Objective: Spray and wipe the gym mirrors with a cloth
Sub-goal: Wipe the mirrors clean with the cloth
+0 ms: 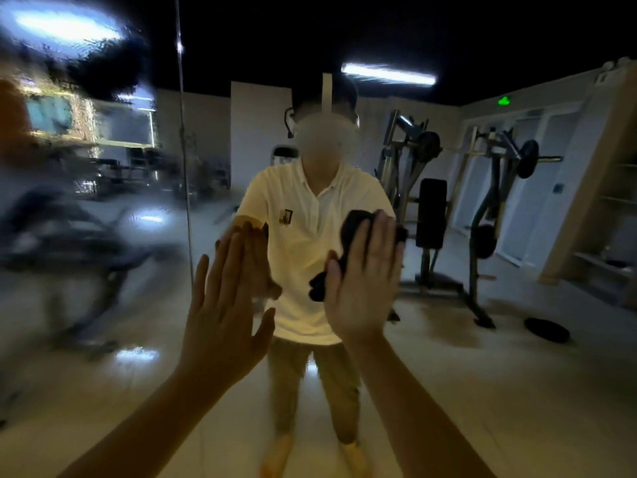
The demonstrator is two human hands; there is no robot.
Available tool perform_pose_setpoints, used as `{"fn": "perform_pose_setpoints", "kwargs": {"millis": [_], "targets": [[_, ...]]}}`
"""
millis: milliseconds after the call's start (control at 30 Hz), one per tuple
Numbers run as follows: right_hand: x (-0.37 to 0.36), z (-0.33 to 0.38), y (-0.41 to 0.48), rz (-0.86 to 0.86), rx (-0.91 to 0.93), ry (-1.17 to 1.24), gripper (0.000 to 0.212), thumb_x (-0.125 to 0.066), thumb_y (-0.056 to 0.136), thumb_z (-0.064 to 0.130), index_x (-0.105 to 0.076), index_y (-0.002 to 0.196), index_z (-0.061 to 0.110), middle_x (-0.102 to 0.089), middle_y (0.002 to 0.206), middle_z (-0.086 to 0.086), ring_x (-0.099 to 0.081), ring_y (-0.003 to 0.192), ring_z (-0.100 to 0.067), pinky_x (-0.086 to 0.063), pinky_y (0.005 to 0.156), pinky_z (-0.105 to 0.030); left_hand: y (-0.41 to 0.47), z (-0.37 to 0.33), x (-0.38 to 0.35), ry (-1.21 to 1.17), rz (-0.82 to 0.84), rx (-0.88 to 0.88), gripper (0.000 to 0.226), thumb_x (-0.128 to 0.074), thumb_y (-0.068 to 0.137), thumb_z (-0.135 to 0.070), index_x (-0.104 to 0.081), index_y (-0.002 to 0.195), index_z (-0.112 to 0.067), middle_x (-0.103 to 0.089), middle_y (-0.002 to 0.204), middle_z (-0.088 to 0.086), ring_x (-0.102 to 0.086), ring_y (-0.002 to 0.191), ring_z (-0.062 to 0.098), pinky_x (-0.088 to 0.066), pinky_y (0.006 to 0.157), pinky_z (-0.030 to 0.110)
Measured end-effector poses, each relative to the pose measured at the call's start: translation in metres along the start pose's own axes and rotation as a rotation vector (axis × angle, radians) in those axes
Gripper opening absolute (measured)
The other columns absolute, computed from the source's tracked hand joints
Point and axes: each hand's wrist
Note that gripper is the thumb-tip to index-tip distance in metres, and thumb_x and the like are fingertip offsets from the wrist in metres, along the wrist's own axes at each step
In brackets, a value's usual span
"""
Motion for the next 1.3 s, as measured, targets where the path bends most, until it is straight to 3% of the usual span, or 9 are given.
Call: {"fn": "perform_pose_setpoints", "kwargs": {"millis": [200,400,600,700,933,1033,1100,1233,1300], "targets": [[-0.028,0.076,-0.021,0.133,0.361,0.112,0.056,-0.039,0.105,0.028,-0.040,0.156,0.006,-0.026,0.167,-0.016,-0.016,0.158,-0.032,-0.012,0.128,-0.051,-0.042,0.033,0.012,0.005,0.028,0.089,0.088,-0.054,0.094,-0.031,-0.013,0.164,0.002,-0.012,0.172,0.024,-0.011,0.161,0.038,-0.013,0.129,0.058],[-0.020,0.040,-0.037,0.262,0.630,0.066,0.058,-0.045,0.104,0.016,-0.031,0.160,0.008,-0.027,0.167,-0.015,-0.017,0.158,-0.029,-0.016,0.129,-0.046,-0.061,0.022,-0.004,-0.021,0.068,0.100,0.085,-0.055,0.093,-0.026,-0.017,0.162,0.007,-0.013,0.171,0.026,-0.010,0.161,0.038,-0.016,0.128,0.061],[0.025,-0.087,-0.068,0.247,0.365,-0.123,0.082,-0.061,0.097,0.014,-0.011,0.162,0.006,-0.006,0.171,-0.013,-0.002,0.160,-0.027,-0.005,0.130,-0.046,-0.054,-0.027,-0.034,-0.065,0.057,0.085,0.091,-0.055,0.099,-0.052,-0.022,0.160,0.008,-0.014,0.170,0.029,-0.013,0.160,0.043,-0.016,0.128,0.060],[0.052,-0.142,-0.071,0.216,0.232,-0.111,0.077,-0.050,0.096,0.013,-0.011,0.161,0.002,-0.010,0.169,-0.018,-0.004,0.159,-0.032,-0.005,0.129,-0.049,-0.052,-0.038,-0.046,0.020,0.076,0.168,0.105,-0.058,0.095,-0.062,-0.018,0.161,0.010,-0.009,0.170,0.030,-0.009,0.160,0.044,-0.016,0.127,0.062],[0.078,-0.159,-0.067,0.109,0.026,0.039,0.060,-0.061,0.098,0.019,-0.033,0.149,0.004,-0.022,0.161,-0.021,-0.030,0.149,-0.045,-0.037,0.118,-0.055,-0.055,-0.033,-0.048,0.147,0.092,0.130,0.116,-0.062,0.091,-0.070,-0.017,0.160,0.012,-0.010,0.169,0.033,-0.009,0.160,0.044,-0.012,0.130,0.057],[0.081,-0.153,-0.071,0.045,-0.046,-0.009,0.048,-0.071,0.091,0.016,-0.048,0.132,0.006,-0.046,0.141,-0.027,-0.050,0.126,-0.042,-0.051,0.098,-0.056,-0.054,-0.037,-0.048,0.131,0.080,0.147,0.116,-0.065,0.090,-0.067,-0.017,0.160,0.012,-0.010,0.169,0.033,-0.008,0.160,0.043,-0.010,0.130,0.055],[0.080,-0.146,-0.072,0.054,-0.101,0.029,0.041,-0.071,0.089,0.011,-0.052,0.126,0.006,-0.050,0.128,-0.020,-0.052,0.108,-0.032,-0.054,0.083,-0.042,-0.054,-0.037,-0.048,0.105,0.074,0.152,0.114,-0.068,0.090,-0.062,-0.017,0.160,0.012,-0.009,0.169,0.032,-0.008,0.160,0.043,-0.013,0.129,0.058],[0.068,-0.109,-0.073,0.099,-0.301,0.189,0.050,-0.074,0.084,0.000,-0.054,0.130,0.001,-0.050,0.134,-0.021,-0.052,0.111,-0.026,-0.034,0.087,-0.009,-0.057,-0.028,-0.051,0.067,0.074,0.119,0.113,-0.069,0.089,-0.060,-0.017,0.160,0.010,-0.010,0.169,0.032,-0.012,0.159,0.047,-0.020,0.125,0.065],[0.057,-0.081,-0.075,0.137,-0.322,0.232,0.052,-0.071,0.086,0.009,-0.052,0.134,0.003,-0.049,0.136,-0.020,-0.053,0.113,-0.027,-0.041,0.086,-0.013,-0.057,-0.023,-0.050,0.029,0.078,0.089,0.110,-0.064,0.092,-0.063,-0.017,0.161,0.007,-0.011,0.169,0.031,-0.014,0.158,0.047,-0.021,0.125,0.065]]}}
Point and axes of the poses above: each hand's wrist, its own y-axis towards the middle knuckle, its own x-axis out of the back of the hand, z = x × y
